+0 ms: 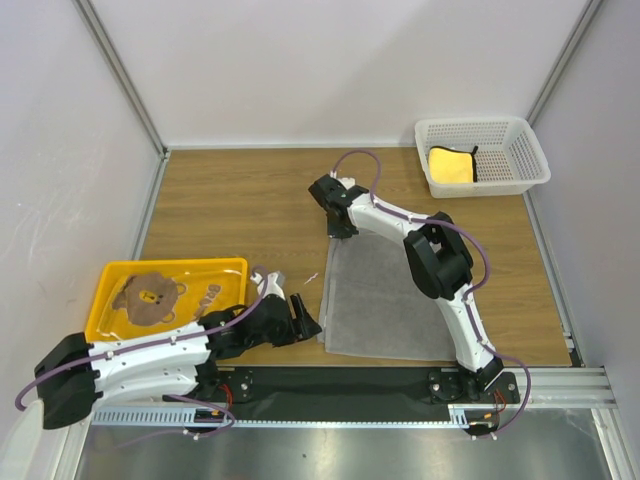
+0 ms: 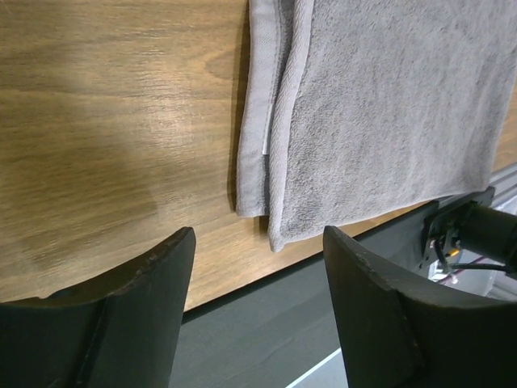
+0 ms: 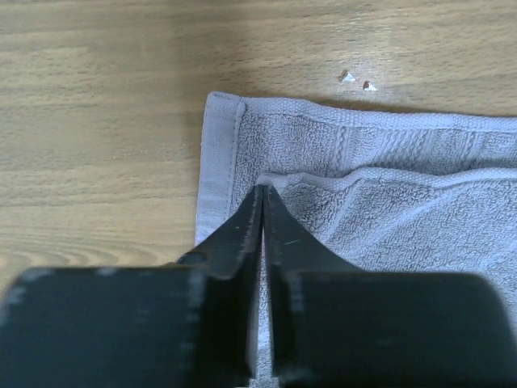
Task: Fold and stack the towels
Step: Fold the towel
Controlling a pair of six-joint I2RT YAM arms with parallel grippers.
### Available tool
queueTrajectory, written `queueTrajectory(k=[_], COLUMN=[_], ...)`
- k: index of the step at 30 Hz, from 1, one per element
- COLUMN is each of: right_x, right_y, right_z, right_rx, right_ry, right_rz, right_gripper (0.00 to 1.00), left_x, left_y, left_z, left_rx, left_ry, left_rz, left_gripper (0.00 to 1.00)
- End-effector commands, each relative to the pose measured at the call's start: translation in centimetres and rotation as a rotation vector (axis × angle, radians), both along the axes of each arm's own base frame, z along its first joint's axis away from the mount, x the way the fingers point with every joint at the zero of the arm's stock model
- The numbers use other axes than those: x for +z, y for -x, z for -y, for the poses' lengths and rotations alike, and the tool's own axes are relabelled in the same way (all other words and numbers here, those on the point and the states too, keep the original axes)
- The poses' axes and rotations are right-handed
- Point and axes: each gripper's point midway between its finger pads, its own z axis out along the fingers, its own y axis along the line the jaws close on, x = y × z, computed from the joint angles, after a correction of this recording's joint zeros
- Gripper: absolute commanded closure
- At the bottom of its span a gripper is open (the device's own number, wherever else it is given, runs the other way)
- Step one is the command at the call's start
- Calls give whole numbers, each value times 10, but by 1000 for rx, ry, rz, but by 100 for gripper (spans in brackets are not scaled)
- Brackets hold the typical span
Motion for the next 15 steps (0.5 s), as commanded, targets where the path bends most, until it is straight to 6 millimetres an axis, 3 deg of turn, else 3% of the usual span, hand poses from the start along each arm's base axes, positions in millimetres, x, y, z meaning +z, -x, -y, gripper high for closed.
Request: queueTrajectory(k=[1,5,12,15], right_x=[10,16,54,61], right_y=[-10,-11,-19,-22], right_z=[-3,-5,-13,-17], right_rx=[-10,-12,5,15], right_ry=[12,4,-68,-95], right_rz=[47,50,122,140], right_gripper=[100,100,100,100], left_x=[3,1,-7,-9], left_y=[2,7,11,8], left_z=[9,18,31,34], left_rx=[-47,-84,-115,-108], left_ry=[10,4,-28,-36], left_rz=[22,14,-3,1], left_gripper=[32,35,37,36])
